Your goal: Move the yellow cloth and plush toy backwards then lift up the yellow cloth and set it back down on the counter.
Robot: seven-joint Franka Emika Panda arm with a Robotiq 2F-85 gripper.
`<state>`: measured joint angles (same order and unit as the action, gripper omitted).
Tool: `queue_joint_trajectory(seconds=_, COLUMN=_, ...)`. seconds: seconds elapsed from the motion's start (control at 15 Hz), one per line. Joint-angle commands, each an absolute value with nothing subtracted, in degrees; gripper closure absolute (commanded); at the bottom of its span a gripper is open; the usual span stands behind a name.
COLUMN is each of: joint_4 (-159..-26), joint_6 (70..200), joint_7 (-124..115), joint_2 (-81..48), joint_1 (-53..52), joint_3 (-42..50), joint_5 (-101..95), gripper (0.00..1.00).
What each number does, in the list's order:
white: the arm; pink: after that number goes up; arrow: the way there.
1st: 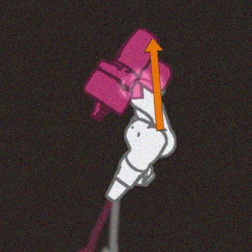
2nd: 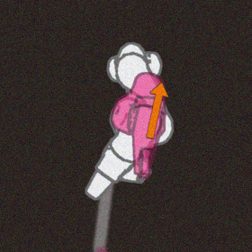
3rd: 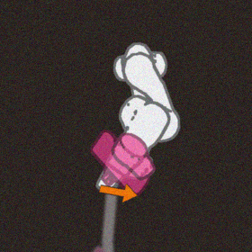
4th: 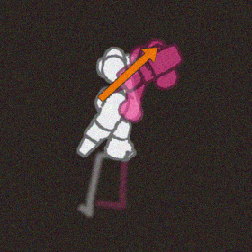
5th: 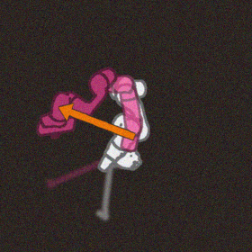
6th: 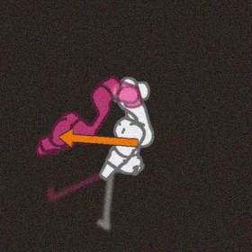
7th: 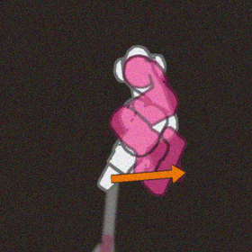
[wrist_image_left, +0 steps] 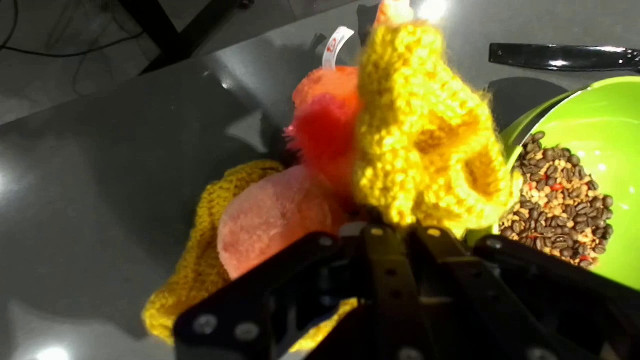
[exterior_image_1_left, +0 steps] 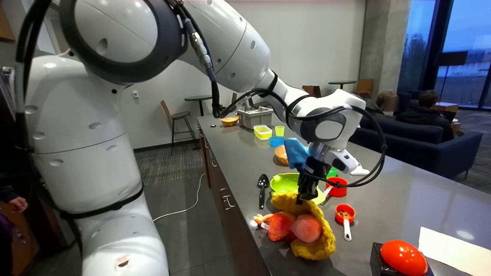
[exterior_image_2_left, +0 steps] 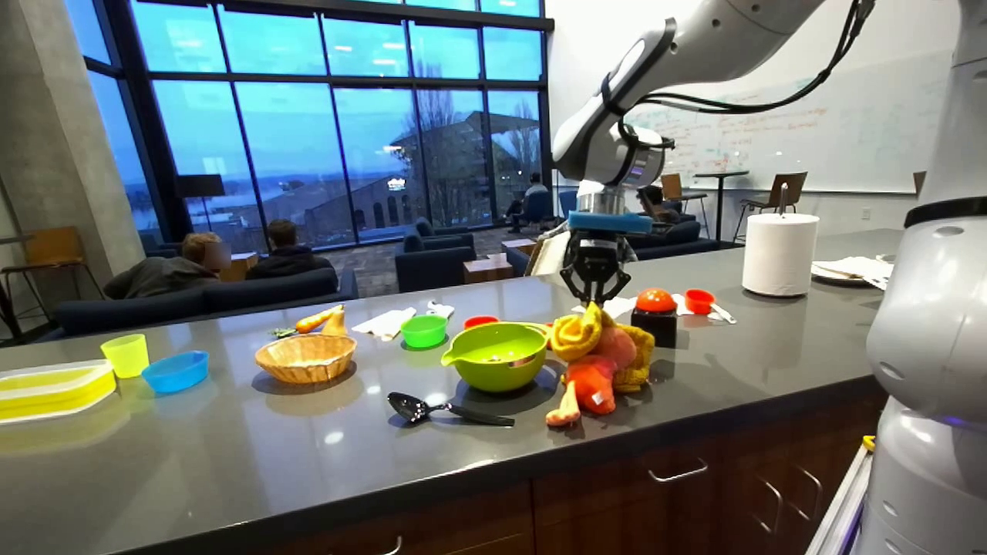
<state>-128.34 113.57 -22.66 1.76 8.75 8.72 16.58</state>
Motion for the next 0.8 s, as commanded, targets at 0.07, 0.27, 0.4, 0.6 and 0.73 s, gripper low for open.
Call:
queue_joint_trajectory(seconds=0.07, joint_4=-128.22, joint_6=113.19, joint_7=-19.52, joint_2=-0.23, joint_1=8.91, joint_3=8.9, joint_5=20.12, gripper=0.57)
queue_joint_trajectory(seconds=0.27, joint_4=-127.91, joint_6=113.21, joint_7=-17.87, joint_2=-1.61, joint_1=9.14, joint_3=9.08, joint_5=21.23, gripper=0.38)
queue_joint_trajectory(seconds=0.4, joint_4=-127.72, joint_6=112.99, joint_7=-17.14, joint_2=-2.23, joint_1=9.3, joint_3=9.24, joint_5=21.36, gripper=0.23)
queue_joint_trajectory(seconds=0.6, joint_4=-127.53, joint_6=113.37, joint_7=-16.32, joint_2=-3.43, joint_1=9.6, joint_3=9.55, joint_5=20.55, gripper=0.03)
queue_joint_trajectory(seconds=0.73, joint_4=-127.44, joint_6=114.02, joint_7=-15.3, joint_2=-4.57, joint_1=9.9, joint_3=9.85, joint_5=20.78, gripper=0.0)
